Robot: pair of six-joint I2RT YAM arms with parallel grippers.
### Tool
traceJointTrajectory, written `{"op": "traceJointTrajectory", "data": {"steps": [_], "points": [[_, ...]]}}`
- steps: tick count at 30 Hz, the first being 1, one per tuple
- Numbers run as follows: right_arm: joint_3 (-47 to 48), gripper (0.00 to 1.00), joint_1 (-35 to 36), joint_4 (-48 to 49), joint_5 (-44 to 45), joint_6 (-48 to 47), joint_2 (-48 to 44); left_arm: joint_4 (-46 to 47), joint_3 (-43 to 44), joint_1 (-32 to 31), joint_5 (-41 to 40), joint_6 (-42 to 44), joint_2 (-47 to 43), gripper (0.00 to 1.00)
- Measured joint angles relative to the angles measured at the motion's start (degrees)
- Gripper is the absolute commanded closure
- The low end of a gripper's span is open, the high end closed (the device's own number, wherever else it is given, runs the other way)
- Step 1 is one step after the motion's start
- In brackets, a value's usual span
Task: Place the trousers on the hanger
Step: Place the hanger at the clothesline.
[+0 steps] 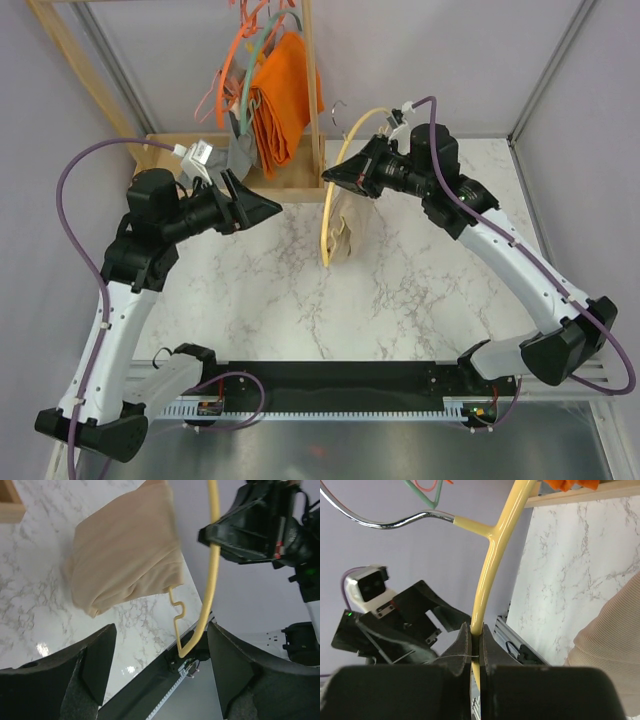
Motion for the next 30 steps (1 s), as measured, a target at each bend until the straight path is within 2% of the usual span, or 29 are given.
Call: {"op": "traceJointTrajectory", "data": {"steps": [5, 13, 16, 19, 23, 25, 27, 28, 29, 30], "points": [[1.07, 1.00, 1.22, -1.75, 0.00, 0.92, 1.77, 3.87, 2.08, -2.67, 1.68, -0.76, 0.07, 0.16], [2.27, 1.00, 4.59, -1.05, 0.00, 3.93, 3.93, 3.89, 2.67, -14.93, -4.59, -0.76, 2.49, 0.16], [2.36, 1.00, 5.60, -0.07, -0.04, 5.49, 4.20, 3.82, 2.82, -17.05, -7.08, -0.72, 3.54, 0.18], [2.36, 1.00, 6.38, 0.70, -0.04, 7.02, 4.31, 3.69, 3.61, -18.18, -8.63, -0.70, 4.85, 0.24], [2.38, 1.00, 7.15, 1.81, 0.00, 8.26, 4.31, 3.69, 4.85, -19.67, -9.53, -0.68, 6.80, 0.42], [2.38, 1.00, 7.58, 2.45, 0.00, 8.74, 4.31, 3.41, 4.85, -20.37, -9.68, -0.74, 7.13, 0.45], [2.38, 1.00, 7.93, 2.93, 0.02, 9.33, 4.31, 3.32, 4.83, -20.96, -9.73, -0.72, 7.08, 0.55], [2.38, 1.00, 8.09, 3.10, 0.04, 9.55, 4.31, 3.30, 4.81, -21.11, -9.75, -0.76, 6.91, 0.55], [2.38, 1.00, 8.22, 3.34, 0.04, 9.75, 4.31, 3.30, 4.74, -21.24, -9.77, -0.79, 6.62, 0.75], [2.38, 1.00, 8.37, 3.56, 0.04, 9.97, 4.31, 3.23, 4.61, -21.27, -9.86, -1.09, 6.27, 0.86]]}}
